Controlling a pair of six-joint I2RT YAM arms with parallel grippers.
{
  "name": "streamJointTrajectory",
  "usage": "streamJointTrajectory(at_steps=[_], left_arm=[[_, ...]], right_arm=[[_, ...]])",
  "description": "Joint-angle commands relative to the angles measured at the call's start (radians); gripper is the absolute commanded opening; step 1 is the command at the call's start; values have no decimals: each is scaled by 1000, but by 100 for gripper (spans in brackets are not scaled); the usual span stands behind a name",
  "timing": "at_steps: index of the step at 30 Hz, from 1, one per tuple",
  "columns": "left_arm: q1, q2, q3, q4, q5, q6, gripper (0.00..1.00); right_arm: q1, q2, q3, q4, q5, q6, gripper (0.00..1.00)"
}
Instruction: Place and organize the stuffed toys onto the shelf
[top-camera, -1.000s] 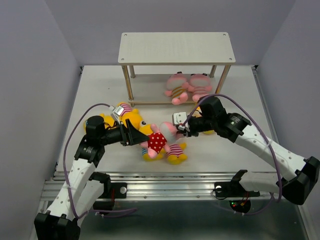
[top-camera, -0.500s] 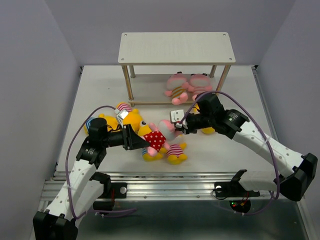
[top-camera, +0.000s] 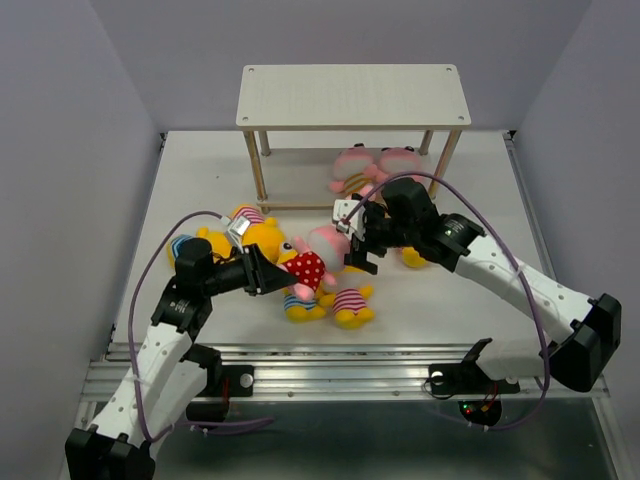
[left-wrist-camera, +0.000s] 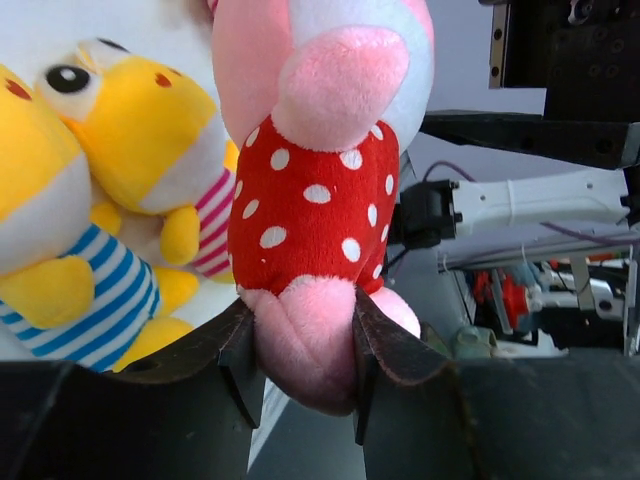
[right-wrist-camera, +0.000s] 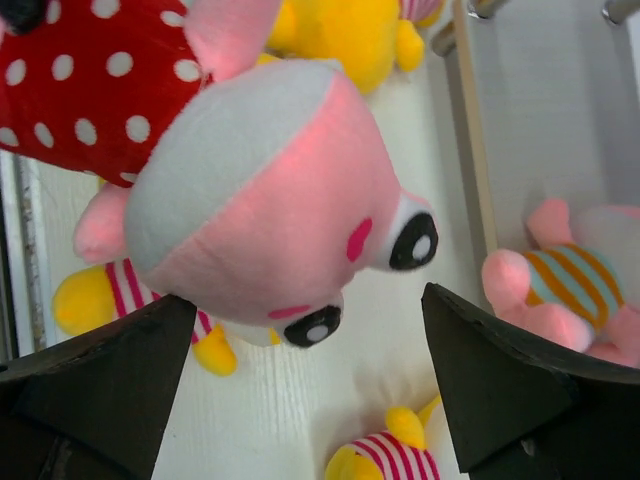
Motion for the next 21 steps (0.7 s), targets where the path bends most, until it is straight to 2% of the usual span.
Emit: streamJointTrajectory(at_steps=[1, 4, 5, 6, 9, 11, 15, 18, 21], left_arm=[[-7, -42, -8, 143, -153, -98, 0], [-9, -87, -14, 201, -262, -165, 0], [-9, -110, -14, 218, -292, -182, 0], [-9, -120, -15, 223, -360, -198, 0], [-10, -137, -20, 241, -446, -253, 0], [-10, -119, -23, 258, -496, -270, 0], [-16, -39, -23, 296, -560, -284, 0], [-28, 43, -31, 380, -574, -308, 0], [-70, 108, -14, 404, -652, -313, 0]], right_arm=[[11, -18, 31, 175, 203, 212, 100], [11, -56, 11, 253, 402, 366, 100], [11, -91, 2, 275, 551, 422, 100], [11, -111, -15, 314, 624, 474, 100], [11, -203, -47, 330, 839, 638, 100], [11, -260, -110, 353, 886, 716, 100], [11, -407, -215, 413, 854, 780, 100], [11, -447, -254, 427, 846, 798, 100], [11, -470, -273, 430, 852, 806, 100]])
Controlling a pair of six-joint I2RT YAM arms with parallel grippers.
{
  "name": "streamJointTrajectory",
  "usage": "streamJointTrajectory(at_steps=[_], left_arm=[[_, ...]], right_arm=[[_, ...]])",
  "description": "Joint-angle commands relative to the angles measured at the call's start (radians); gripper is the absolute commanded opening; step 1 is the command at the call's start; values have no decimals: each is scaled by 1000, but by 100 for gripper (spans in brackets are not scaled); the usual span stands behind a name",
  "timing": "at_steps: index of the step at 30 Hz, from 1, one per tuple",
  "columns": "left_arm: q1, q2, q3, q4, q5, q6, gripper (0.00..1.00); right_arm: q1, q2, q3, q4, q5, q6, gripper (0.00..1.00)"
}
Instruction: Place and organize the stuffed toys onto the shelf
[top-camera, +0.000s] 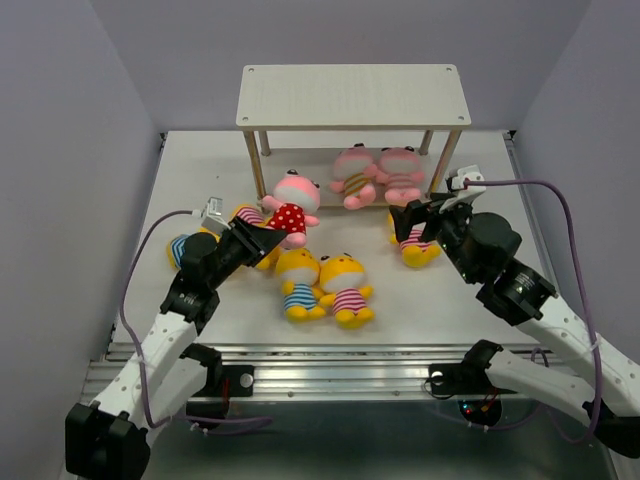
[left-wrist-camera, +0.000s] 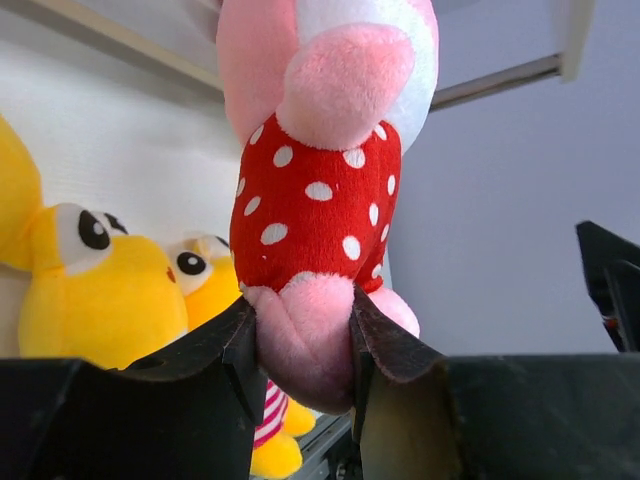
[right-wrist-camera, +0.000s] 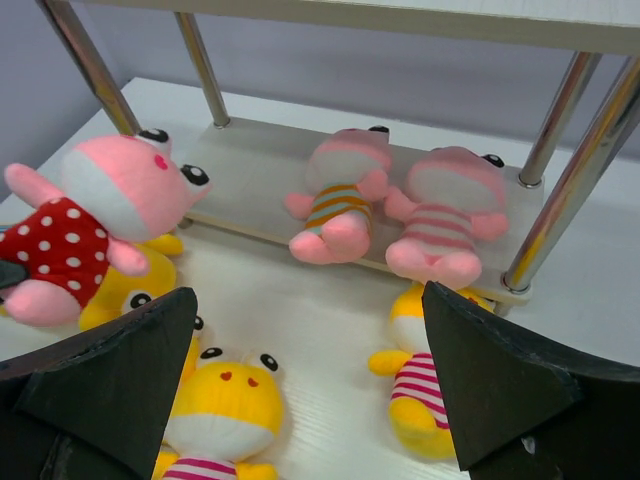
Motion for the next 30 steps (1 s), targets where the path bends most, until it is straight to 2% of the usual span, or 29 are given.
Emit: streamJointTrajectory(at_steps=[1, 6, 9, 18, 30], left_arm=[[-70, 72, 1, 136, -153, -49, 0], [-179, 129, -34, 274, -413, -138, 0], [-198, 202, -22, 343, -464, -141, 0], [-199, 517, 113, 517, -449, -97, 0], [-201, 786, 256, 600, -439, -109, 0]], right_arm=[[10, -7, -28, 67, 43, 60, 100], [10, -25, -53, 67, 56, 70, 100], [10, -44, -61, 65, 61, 70, 100], [10, -143, -102, 65, 128, 70, 100], [10, -225, -133, 65, 136, 38, 100]])
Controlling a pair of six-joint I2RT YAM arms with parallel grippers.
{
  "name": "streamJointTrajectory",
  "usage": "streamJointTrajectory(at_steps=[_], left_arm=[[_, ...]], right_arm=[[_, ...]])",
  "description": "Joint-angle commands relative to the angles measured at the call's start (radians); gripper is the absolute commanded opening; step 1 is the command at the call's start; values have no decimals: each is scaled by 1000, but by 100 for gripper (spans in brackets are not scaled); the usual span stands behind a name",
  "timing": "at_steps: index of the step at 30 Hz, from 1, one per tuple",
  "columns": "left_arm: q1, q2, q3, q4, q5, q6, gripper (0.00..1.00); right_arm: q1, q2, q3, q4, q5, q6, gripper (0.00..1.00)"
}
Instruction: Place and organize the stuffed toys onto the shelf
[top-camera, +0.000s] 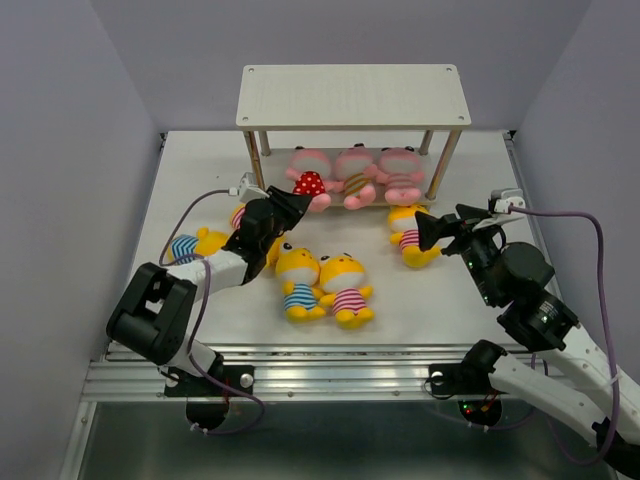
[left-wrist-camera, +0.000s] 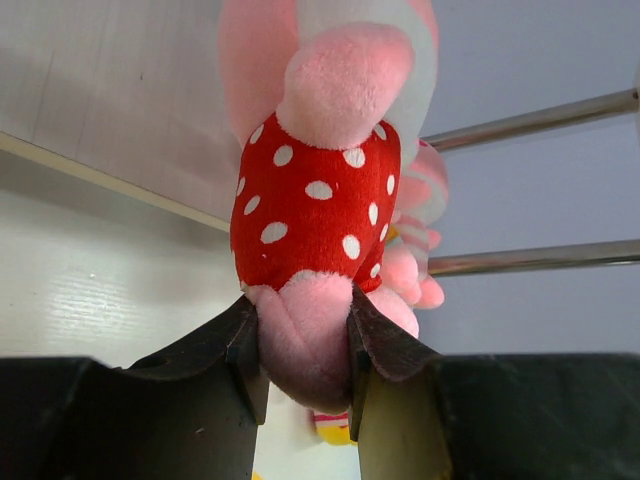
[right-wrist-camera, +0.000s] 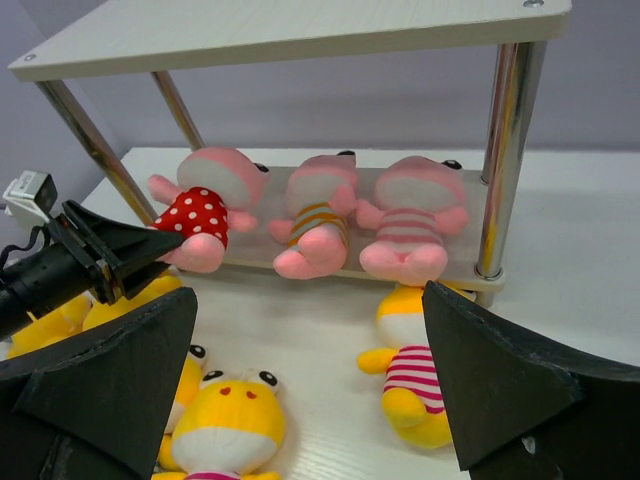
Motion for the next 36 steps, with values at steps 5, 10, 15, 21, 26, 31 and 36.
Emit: streamJointTrajectory(at_steps=[5, 10, 15, 21, 26, 31, 36], left_arm=[[-7, 84, 82, 111, -3, -8, 0], [-10, 136, 120, 96, -8, 13, 0], [-9, 179, 160, 36, -31, 9, 0], [-9, 203, 177, 27, -58, -8, 0], [-9, 205, 191, 15, -69, 15, 0], [-9, 191, 188, 12, -91, 38, 0], [-2, 191, 200, 1, -95, 62, 0]], right_arm=[[10, 11, -10, 39, 25, -33, 100], [10, 26, -14, 39, 28, -42, 100], [10, 26, -11, 39, 29, -43, 100], [10, 31, -14, 40, 28, -50, 100], [10, 26, -17, 40, 32, -50, 100], [10, 31, -20, 39, 32, -56, 100], [10, 32, -22, 39, 26, -54, 100]])
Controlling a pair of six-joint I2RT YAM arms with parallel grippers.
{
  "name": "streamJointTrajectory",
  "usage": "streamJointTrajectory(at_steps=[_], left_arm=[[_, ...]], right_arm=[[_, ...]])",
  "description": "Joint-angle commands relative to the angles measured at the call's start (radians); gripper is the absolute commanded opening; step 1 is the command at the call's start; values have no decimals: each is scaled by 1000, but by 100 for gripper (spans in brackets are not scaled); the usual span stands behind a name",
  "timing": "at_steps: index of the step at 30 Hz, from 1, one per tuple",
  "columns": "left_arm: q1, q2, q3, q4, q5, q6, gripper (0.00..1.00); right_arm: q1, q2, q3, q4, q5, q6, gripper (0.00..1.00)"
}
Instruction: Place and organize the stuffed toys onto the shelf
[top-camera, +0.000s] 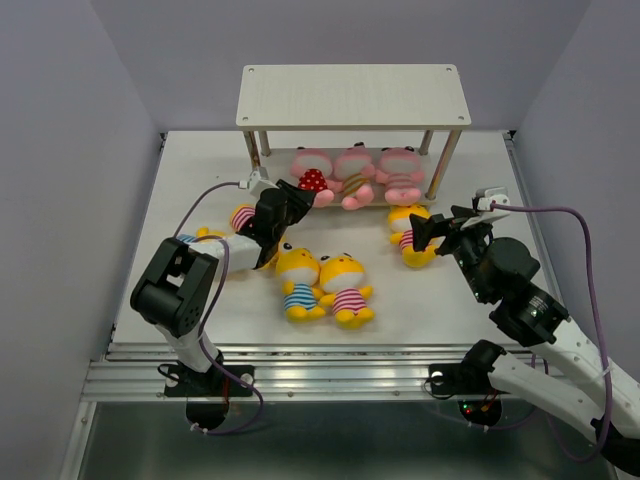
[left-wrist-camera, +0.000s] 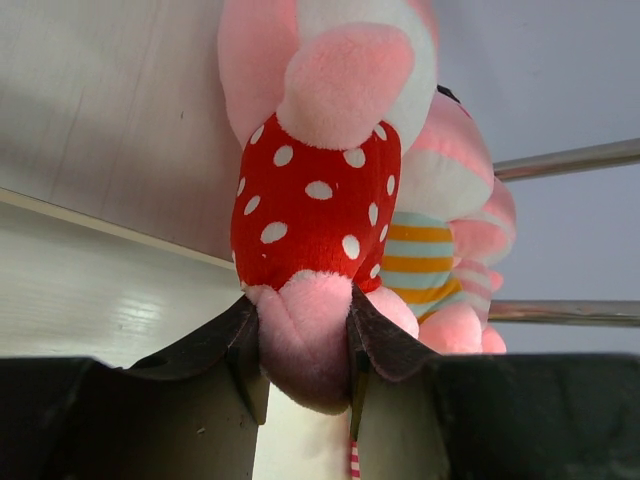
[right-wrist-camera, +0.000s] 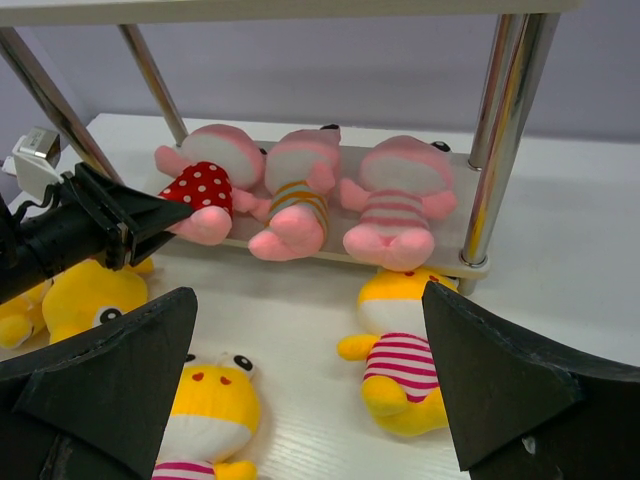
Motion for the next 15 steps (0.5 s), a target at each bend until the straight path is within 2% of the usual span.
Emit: streamJointTrajectory(at_steps=[1, 4, 6, 7, 8, 9, 10, 15], left_arm=[[4, -13, 57, 22, -12, 41, 0], [16, 43, 110, -14, 55, 46, 0], [19, 49, 115, -25, 57, 37, 7], [19, 44, 106, -25, 51, 32, 14], [19, 35, 102, -25, 36, 30, 32], [18, 21, 94, -25, 28, 35, 36], [19, 12, 82, -25, 15, 36, 43], [19, -26, 71, -74, -12, 56, 48]], right_arm=[[10, -1, -1, 40, 16, -14, 100], [10, 4, -1, 39, 8, -17, 100], [10, 2, -3, 40, 8, -17, 100], [10, 1, -3, 39, 6, -18, 100], [10, 1, -3, 40, 6, -17, 100], [10, 1, -3, 40, 5, -17, 100], [10, 4, -1, 39, 2, -20, 100], [10, 22, 3, 39, -10, -20, 100]])
